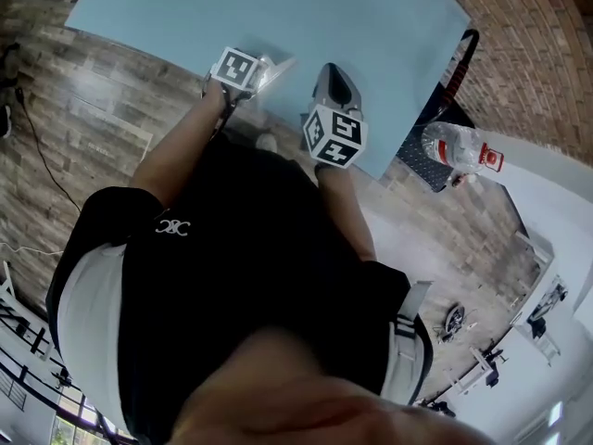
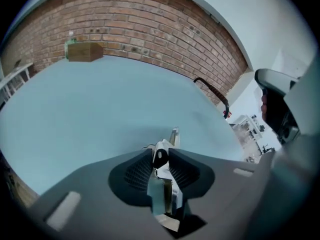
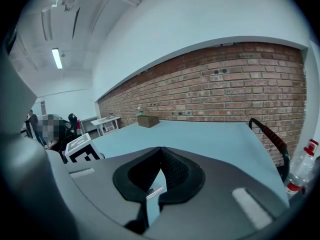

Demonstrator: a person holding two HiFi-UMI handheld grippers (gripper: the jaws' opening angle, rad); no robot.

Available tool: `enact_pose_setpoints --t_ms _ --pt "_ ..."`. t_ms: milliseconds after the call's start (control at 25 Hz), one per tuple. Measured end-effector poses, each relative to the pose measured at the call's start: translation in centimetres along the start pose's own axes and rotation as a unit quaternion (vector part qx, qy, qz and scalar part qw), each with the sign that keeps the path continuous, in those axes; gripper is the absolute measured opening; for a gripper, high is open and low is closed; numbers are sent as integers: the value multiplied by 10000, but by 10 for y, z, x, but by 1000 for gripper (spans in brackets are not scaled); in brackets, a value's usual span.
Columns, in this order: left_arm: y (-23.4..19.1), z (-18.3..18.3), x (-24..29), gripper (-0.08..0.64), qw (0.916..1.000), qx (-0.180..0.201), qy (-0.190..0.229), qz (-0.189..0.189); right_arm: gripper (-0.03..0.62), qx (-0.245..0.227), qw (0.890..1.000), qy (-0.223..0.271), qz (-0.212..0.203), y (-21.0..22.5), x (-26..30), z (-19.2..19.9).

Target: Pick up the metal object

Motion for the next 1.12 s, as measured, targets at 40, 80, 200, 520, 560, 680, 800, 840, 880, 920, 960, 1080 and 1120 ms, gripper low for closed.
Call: enact_pose_setpoints --t_ms 40,80,200,520,560,680,800,840,880,920,960,1080,1120 --pt "2 2 3 98 9996 -88 -126 250 14 1 10000 9 44 -1 0 0" --pt "3 1 7 94 9987 -127 -159 475 14 -3 10000 18 88 -2 -1 1" --pt "1 -5 16 83 9955 -139 -81 932 14 -26 9998 59 201 -4 -4 1" --pt "14 -17 8 6 9849 -389 79 1687 14 -14 9994 194 269 -4 -7 -8" --pt "15 -17 7 6 9862 -330 93 1620 14 -19 9995 209 247 -4 -7 -8" --pt "14 -19 -1 6 9880 -295 293 1487 14 -41 9996 243 154 -7 -8 -9" --pt "16 -28 -15 6 9886 -269 718 1300 14 -58 9997 246 24 -7 -6 -11" --pt "17 -32 -21 6 9886 -229 887 1193 14 -61 9997 247 -26 -7 -5 -12" --pt "18 -36 -27 6 9883 -181 1066 1074 14 -61 9996 256 -72 -7 -3 -13" --pt "19 -40 -34 6 9875 -124 1259 939 14 -59 9996 273 -109 -8 -2 -14" --pt "20 -42 -42 6 9861 -48 1469 770 14 -49 9994 301 -135 -10 0 -15" --pt "26 -52 -73 6 9754 336 2176 86 14 37 9987 454 -223 -16 2 -19" --pt "28 -56 -84 6 9696 422 2409 -96 14 45 9983 515 -280 -18 3 -21"
Point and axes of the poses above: the fingertips, and each gripper's own axes: x forward along the fingers, y to its right, z out of its underside, the point moved 7 cm from there along -x, backward along the fingers, and after that the axes turned 5 degrees about x, right-handed, at the moved point
